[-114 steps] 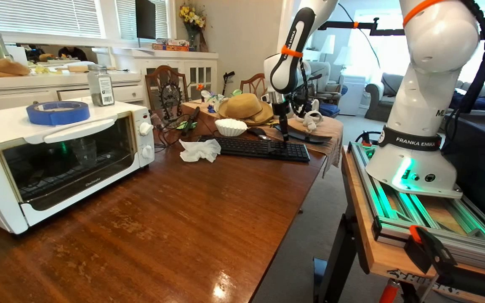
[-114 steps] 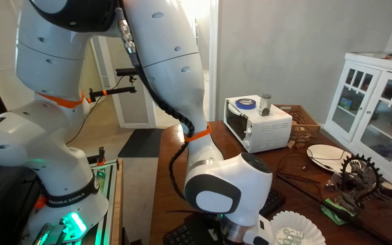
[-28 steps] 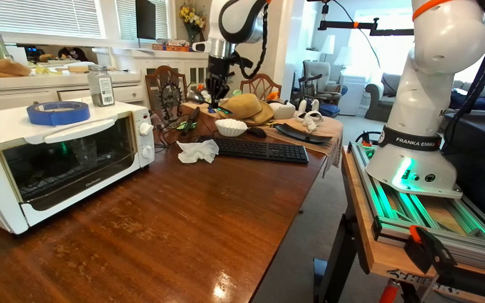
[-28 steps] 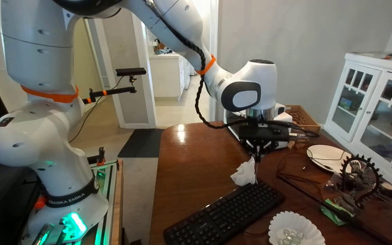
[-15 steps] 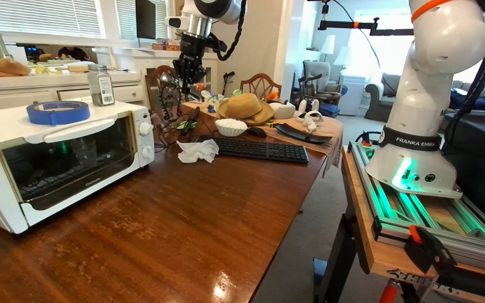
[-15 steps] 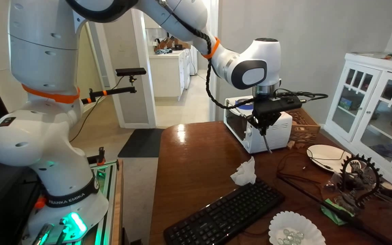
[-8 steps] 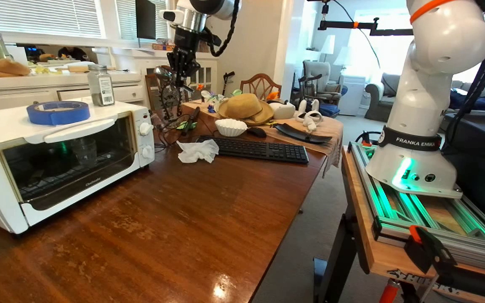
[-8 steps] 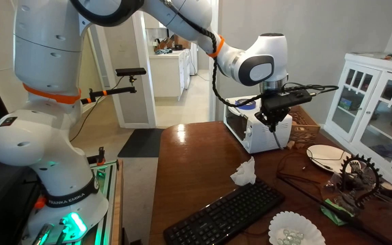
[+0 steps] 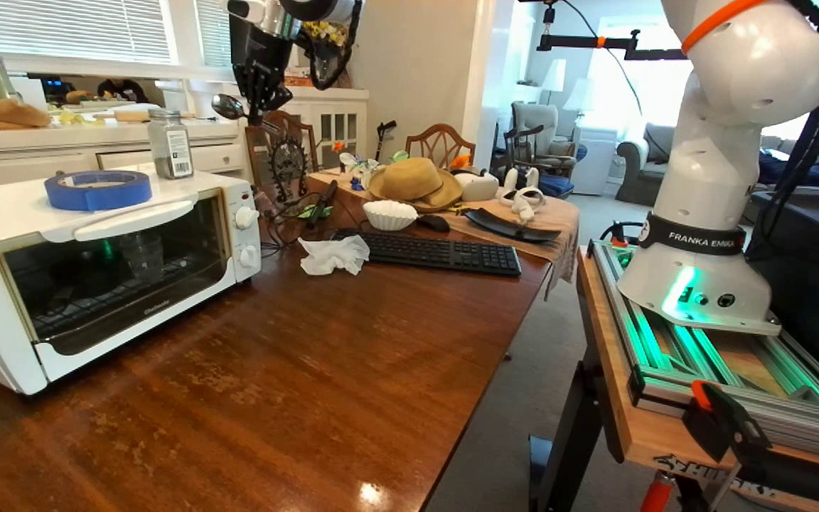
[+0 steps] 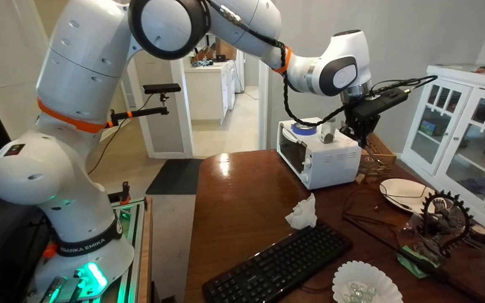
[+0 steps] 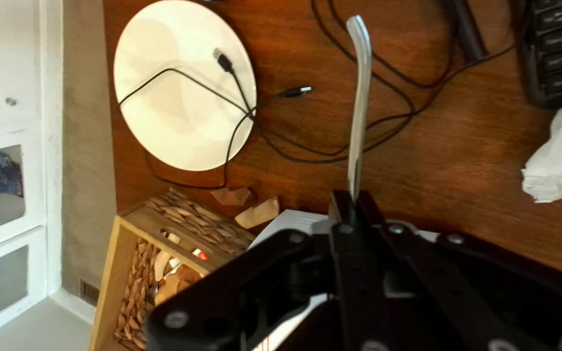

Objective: Put the spoon on top of the oven grill

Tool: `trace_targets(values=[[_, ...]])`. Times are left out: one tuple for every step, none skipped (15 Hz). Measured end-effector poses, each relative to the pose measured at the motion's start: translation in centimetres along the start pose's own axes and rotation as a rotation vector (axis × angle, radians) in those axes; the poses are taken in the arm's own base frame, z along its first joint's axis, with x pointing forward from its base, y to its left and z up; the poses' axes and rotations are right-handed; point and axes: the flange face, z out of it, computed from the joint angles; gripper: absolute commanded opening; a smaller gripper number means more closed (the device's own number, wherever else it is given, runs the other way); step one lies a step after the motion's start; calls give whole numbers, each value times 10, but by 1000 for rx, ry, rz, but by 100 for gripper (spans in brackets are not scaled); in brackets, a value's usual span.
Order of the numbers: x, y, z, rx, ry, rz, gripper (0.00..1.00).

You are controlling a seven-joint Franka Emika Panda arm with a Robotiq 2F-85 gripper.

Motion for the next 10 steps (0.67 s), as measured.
trace_targets(values=[[11,9,3,-20,-8,-28,1],[22,18,5,-42,-17,-58,1],[33,26,6,-64,-26,-84,1],[43,34,6,-87,-32,-105,1],[52,42,5,-110,-37,-123,1],[60,49,4,-129,-40,-139,1],[68,56,3,-146,-41,-154,1],[76,61,2,-157,-40,-167,1],[83,65,3,-162,-39,-181,1],[91,68,4,-162,-38,-194,1]])
